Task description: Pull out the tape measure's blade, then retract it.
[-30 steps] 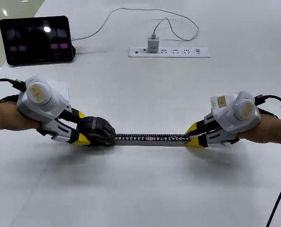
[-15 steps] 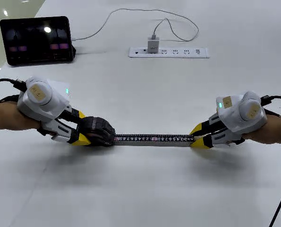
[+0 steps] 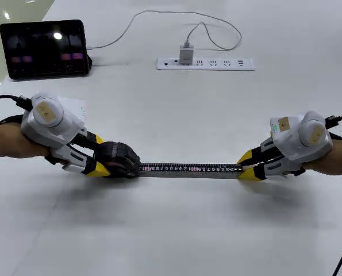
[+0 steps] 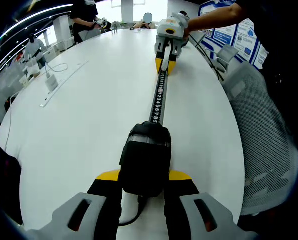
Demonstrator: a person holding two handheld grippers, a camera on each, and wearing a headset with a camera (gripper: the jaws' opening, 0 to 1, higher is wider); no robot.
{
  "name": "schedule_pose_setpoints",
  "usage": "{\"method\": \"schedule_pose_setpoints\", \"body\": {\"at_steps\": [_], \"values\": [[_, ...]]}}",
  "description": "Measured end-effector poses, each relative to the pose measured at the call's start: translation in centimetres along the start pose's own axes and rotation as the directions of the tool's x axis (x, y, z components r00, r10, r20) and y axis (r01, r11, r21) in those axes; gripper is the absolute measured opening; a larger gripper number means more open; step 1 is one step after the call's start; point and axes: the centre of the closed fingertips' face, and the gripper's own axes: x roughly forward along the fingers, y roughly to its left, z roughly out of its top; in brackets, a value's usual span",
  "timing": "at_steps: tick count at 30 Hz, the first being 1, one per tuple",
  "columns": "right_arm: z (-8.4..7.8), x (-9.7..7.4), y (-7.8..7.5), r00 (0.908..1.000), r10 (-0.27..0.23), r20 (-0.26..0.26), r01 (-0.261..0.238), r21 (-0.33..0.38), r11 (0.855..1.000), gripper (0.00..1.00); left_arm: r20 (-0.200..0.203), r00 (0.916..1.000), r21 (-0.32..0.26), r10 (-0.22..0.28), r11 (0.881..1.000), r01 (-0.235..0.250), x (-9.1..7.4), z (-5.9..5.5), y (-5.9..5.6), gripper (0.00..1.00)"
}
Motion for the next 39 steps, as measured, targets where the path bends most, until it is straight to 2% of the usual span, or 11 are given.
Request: {"method": "schedule_pose_setpoints", "body": {"at_steps": [19,29,39], "values": [[-1.4,-1.2,0.0,0.9997,-0.011,-0.024,0.012,0.013,1.0,0.09,-0.004,1.0,0.002,-0.002,1.0,0.002,-0.1,-0.1,0.0,0.26],[-1.3,-1.1,0.0,0.9995,-0.009,-0.031,0.01,0.014,1.0,0.1,-0.009,1.0,0.013,0.003,1.0,-0.002,-0.1,0.0,0.0,0.27],[-1.3,-1.1,0.1,0.9982,0.002,-0.06,-0.003,-0.007,1.0,0.11,-0.024,0.9997,0.036,0.008,0.999,-0.007,0.1,0.0,0.0,0.27]]}}
